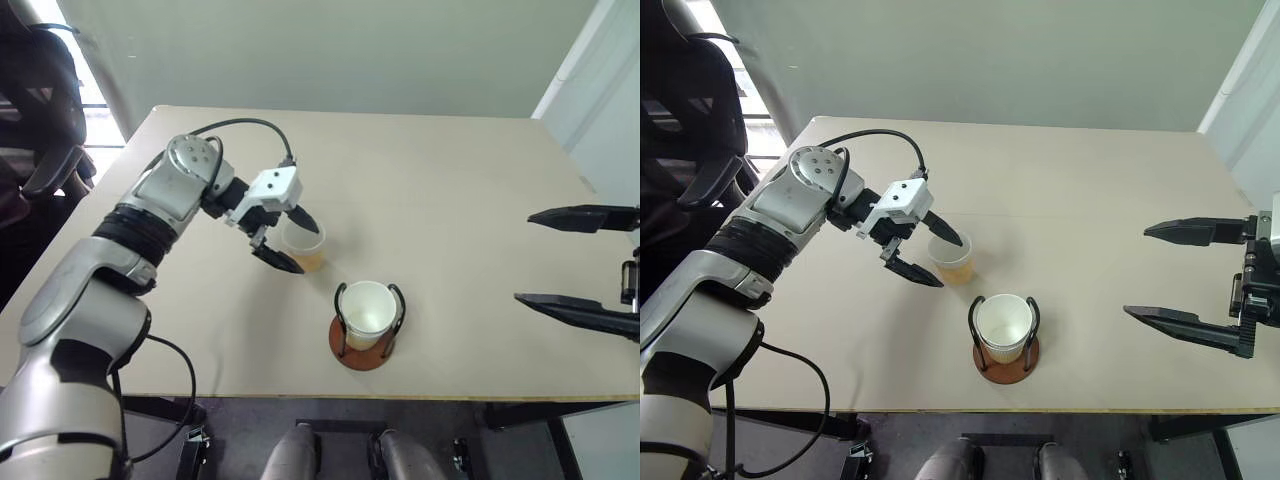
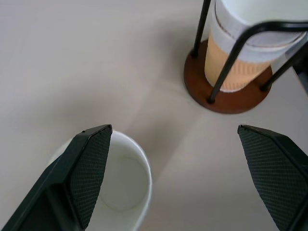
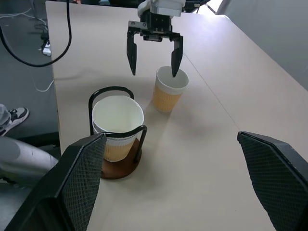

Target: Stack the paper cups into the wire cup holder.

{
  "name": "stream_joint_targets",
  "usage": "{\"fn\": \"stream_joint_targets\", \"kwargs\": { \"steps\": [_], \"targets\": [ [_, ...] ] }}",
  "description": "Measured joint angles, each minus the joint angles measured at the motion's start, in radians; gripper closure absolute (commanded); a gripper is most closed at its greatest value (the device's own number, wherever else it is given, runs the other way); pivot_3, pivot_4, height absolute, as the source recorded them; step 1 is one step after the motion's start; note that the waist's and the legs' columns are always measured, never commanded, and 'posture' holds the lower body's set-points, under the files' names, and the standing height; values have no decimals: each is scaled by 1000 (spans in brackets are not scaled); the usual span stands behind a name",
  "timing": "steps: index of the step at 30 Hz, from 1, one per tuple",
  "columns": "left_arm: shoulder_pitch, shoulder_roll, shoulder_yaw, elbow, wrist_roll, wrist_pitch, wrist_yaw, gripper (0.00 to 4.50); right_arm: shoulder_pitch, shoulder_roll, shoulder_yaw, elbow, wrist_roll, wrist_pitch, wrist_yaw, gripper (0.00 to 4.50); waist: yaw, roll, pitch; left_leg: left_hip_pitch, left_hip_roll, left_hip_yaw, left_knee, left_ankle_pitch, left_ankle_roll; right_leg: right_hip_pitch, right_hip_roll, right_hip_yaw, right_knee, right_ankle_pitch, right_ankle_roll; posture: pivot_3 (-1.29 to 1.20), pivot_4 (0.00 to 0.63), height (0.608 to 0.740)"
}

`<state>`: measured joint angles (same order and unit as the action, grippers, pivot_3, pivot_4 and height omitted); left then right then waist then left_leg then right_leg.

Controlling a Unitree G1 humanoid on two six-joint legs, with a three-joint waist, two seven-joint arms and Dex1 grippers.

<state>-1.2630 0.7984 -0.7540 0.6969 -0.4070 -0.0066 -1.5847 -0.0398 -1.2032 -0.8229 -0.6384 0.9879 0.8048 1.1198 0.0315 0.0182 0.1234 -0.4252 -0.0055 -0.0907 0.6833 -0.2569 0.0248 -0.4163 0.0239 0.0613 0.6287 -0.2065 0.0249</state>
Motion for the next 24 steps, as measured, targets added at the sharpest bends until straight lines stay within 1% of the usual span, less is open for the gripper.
{"fn": "stream_joint_targets", "kwargs": {
  "steps": [5,10,11,14,21,24],
  "targets": [
    [7,6,0,10,49,-14,0,23,2,0,-11,-2,-1,6,0,0,2,0,0,0,0,0,0,0,1,1,0,0,0,0,0,0,150,740],
    [11,-57,29,100,159,-87,0,23,2,-1,-13,-2,0,13,-1,0,3,0,0,0,0,0,1,0,1,1,0,0,0,0,0,0,150,740],
    [12,-72,33,113,176,-100,0,187,2,-2,-13,-3,0,14,-1,0,3,0,0,0,0,0,1,0,2,1,0,0,0,0,0,0,150,740],
    [13,-131,66,163,243,-154,0,889,1,-7,-14,-6,0,21,-2,0,3,0,0,0,0,0,1,0,2,1,0,0,0,0,0,0,150,740],
    [14,-175,130,241,338,-230,0,3363,1,-16,-24,-7,-10,31,-2,0,1,0,0,0,0,0,0,0,2,0,0,0,0,-1,1,0,150,740],
    [14,-185,153,266,372,-253,0,4327,1,-16,-25,-7,-12,32,-2,0,2,0,0,-1,0,0,1,-1,2,0,0,0,0,-1,1,0,150,740]
  ]
}}
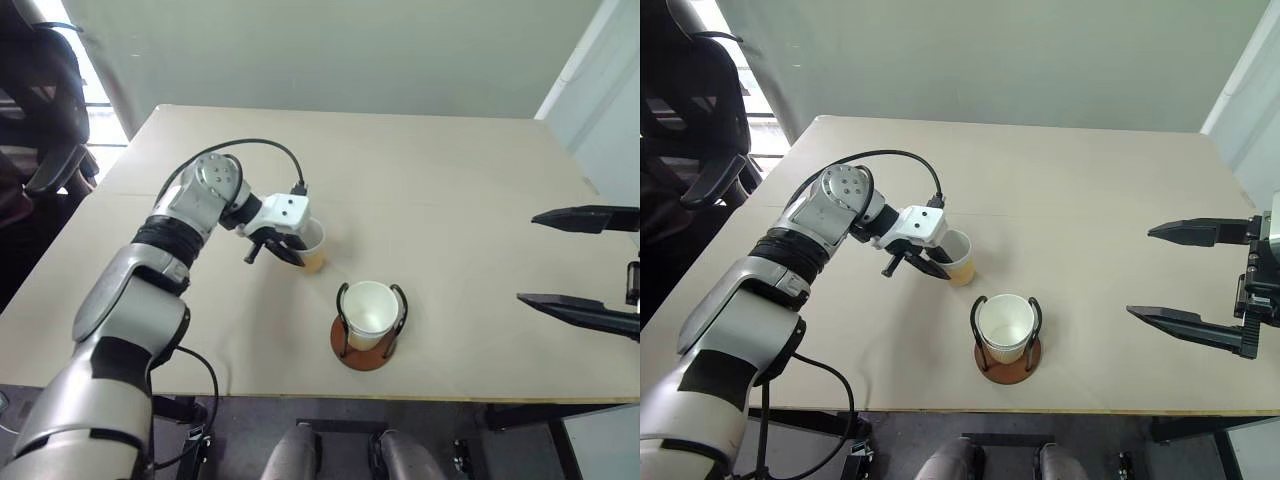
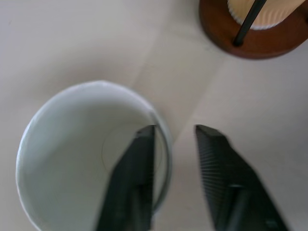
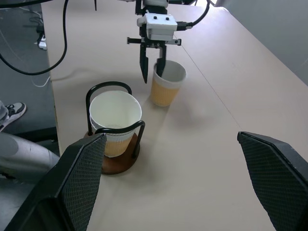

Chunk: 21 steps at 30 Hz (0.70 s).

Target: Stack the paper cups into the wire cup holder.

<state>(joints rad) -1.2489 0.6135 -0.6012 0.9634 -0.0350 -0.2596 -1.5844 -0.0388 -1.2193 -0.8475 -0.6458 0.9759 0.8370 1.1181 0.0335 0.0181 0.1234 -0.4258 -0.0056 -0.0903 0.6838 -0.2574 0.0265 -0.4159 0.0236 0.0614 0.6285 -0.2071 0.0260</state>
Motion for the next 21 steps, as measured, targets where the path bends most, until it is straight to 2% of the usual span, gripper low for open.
{"fn": "stream_joint_targets", "kwargs": {
  "steps": [1,8,11,18,21],
  "targets": [
    [0,-3,12,6,4,-5,0,4446,0,0,0,0,-1,0,0,0,0,0,0,0,0,0,0,0,0,0,0,0,0,0,0,0,150,740],
    [5,-1,47,17,34,-23,0,4446,-2,-3,0,12,-17,-3,3,0,0,0,0,0,0,0,0,0,0,0,0,0,1,0,0,0,150,740],
    [-7,42,37,-23,-22,-1,0,4446,-4,-7,0,20,-26,-7,19,0,-2,-1,0,0,0,0,0,0,0,-1,0,0,1,0,0,0,150,740],
    [-190,135,-64,-361,-420,228,-1,4446,89,-7,-49,43,-104,-5,110,0,14,-1,0,-2,-3,2,0,-2,5,0,-5,-1,-2,0,2,0,150,740],
    [-237,160,-142,-567,-664,351,-1,4446,109,13,-82,64,-135,-7,136,0,12,-1,0,-1,-3,9,0,-3,6,-1,-7,0,-1,-1,2,0,150,740]
  ]
}}
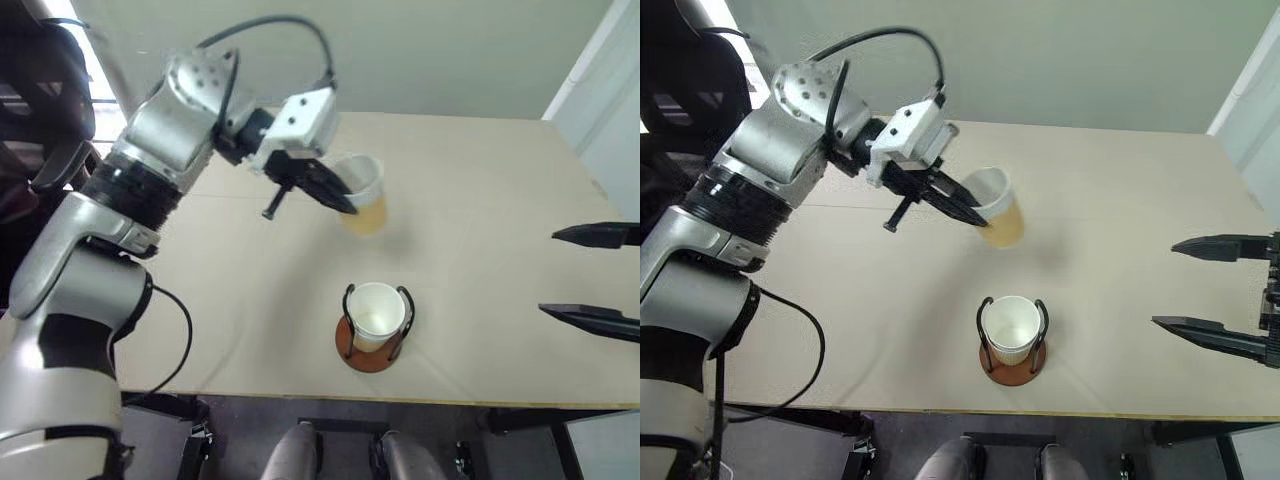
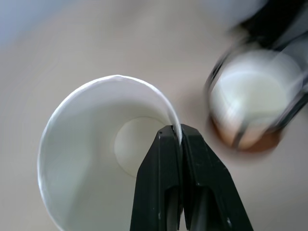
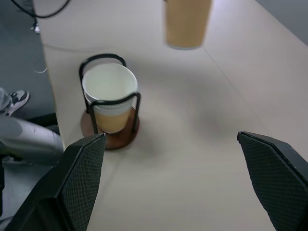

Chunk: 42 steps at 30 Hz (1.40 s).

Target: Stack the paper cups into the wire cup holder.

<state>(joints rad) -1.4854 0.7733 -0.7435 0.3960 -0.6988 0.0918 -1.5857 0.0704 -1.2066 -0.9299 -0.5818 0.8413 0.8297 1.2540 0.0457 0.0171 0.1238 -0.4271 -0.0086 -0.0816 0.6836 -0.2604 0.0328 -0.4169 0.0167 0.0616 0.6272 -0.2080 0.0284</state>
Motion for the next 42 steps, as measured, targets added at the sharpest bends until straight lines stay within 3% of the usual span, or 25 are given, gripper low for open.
{"fn": "stream_joint_targets", "kwargs": {
  "steps": [3,8,15,35,38,42],
  "targets": [
    [-36,6,-52,-108,-147,35,0,4446,18,13,-26,-1,-13,0,4,0,-5,0,0,4,1,3,-1,0,0,1,0,2,1,-1,1,0,150,740],
    [-80,37,-179,-146,-212,1,0,4446,37,37,-36,-31,-20,2,-4,0,-13,1,1,7,1,5,-1,0,0,4,1,5,2,-2,0,0,150,740],
    [-102,81,-372,-181,-187,-117,0,4446,45,44,-82,-61,-20,14,-9,0,-14,1,1,7,1,5,2,1,1,5,0,6,2,-1,0,0,150,740],
    [-127,37,-518,-90,-123,-224,0,4446,55,45,-82,-76,-20,19,-34,0,-13,1,1,7,1,6,0,-1,2,4,0,6,1,-2,0,0,150,740],
    [-120,21,-512,-71,-120,-221,0,3867,55,46,-82,-78,-20,19,-37,0,-13,1,1,7,1,6,0,-1,2,4,0,6,1,-2,0,0,150,740],
    [-103,7,-493,-60,-114,-214,0,2497,55,47,-80,-78,-20,19,-41,0,-13,1,1,7,1,6,0,-1,2,4,0,6,1,-2,0,0,150,740]
  ]
}}
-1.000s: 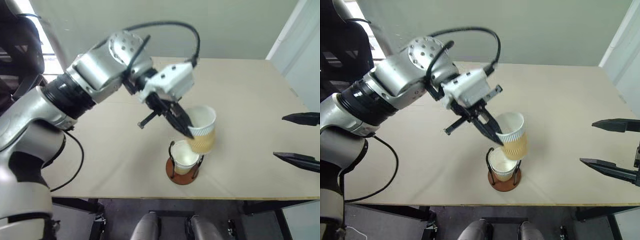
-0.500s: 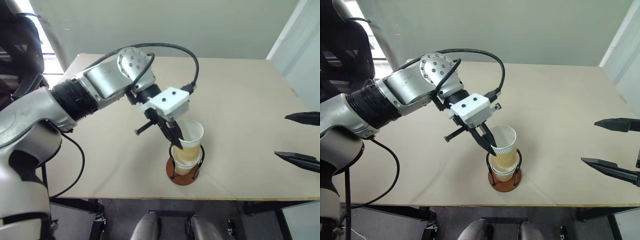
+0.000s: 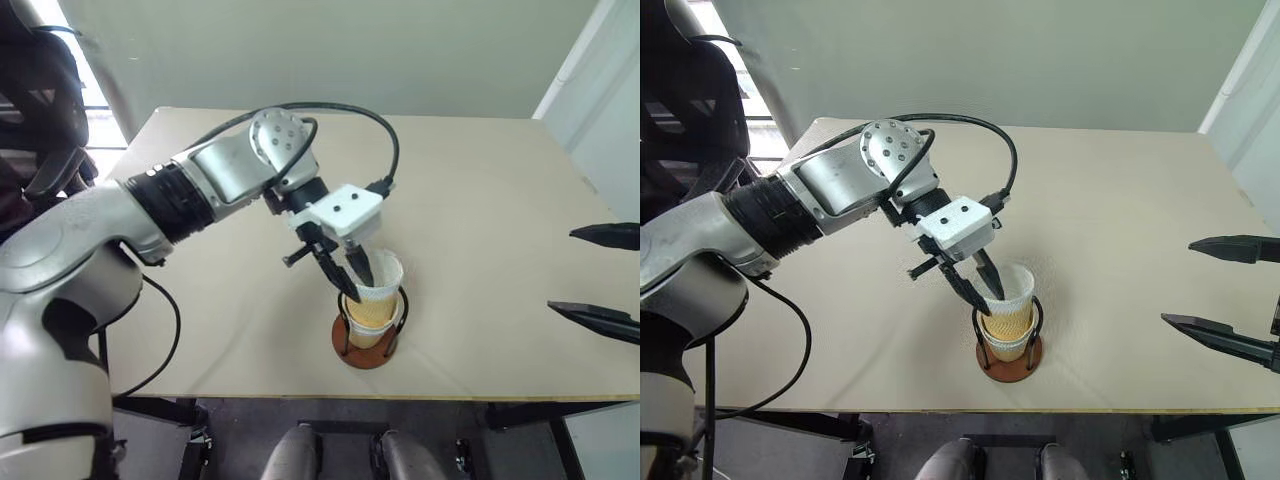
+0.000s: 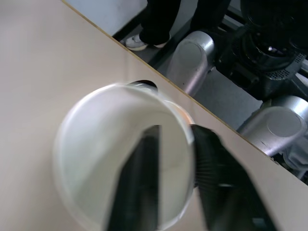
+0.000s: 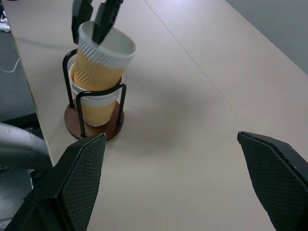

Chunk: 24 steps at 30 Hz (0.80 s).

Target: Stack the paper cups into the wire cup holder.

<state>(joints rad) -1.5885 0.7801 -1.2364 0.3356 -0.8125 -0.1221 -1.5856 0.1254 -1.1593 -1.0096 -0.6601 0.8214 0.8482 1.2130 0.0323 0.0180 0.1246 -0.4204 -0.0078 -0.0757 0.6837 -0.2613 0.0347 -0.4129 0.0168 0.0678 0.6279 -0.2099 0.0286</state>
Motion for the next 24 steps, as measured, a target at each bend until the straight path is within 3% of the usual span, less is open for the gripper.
{"fn": "stream_joint_targets", "kwargs": {
  "steps": [7,12,15,20,22,24],
  "targets": [
    [14,-1,47,-5,12,27,0,31,-13,-1,14,6,1,-6,0,0,0,0,0,0,0,0,0,0,0,0,0,0,0,0,0,0,150,740],
    [61,-26,186,18,18,106,0,31,-42,-16,71,37,1,-34,11,0,0,0,0,0,0,0,0,0,0,0,0,0,0,0,1,0,150,740],
    [114,-27,402,79,27,208,28,31,-99,-41,157,79,1,-74,21,0,-4,1,0,0,0,1,0,1,-1,-1,1,1,1,0,1,0,150,740],
    [372,271,844,39,-63,440,200,31,-220,-71,319,176,4,-147,45,0,-43,5,-2,5,3,5,-6,12,-17,-4,9,12,1,-1,2,0,150,740],
    [630,395,1045,-58,-73,512,338,31,-308,-82,420,246,-3,-187,66,0,-49,7,-3,8,3,6,-10,13,-18,-2,10,15,2,-4,6,0,150,740],
    [854,431,1192,-149,-74,567,437,31,-375,-86,508,292,-22,-221,85,0,-44,6,-3,9,3,5,-10,13,-18,-3,10,16,3,-5,5,0,150,740]
  ]
}}
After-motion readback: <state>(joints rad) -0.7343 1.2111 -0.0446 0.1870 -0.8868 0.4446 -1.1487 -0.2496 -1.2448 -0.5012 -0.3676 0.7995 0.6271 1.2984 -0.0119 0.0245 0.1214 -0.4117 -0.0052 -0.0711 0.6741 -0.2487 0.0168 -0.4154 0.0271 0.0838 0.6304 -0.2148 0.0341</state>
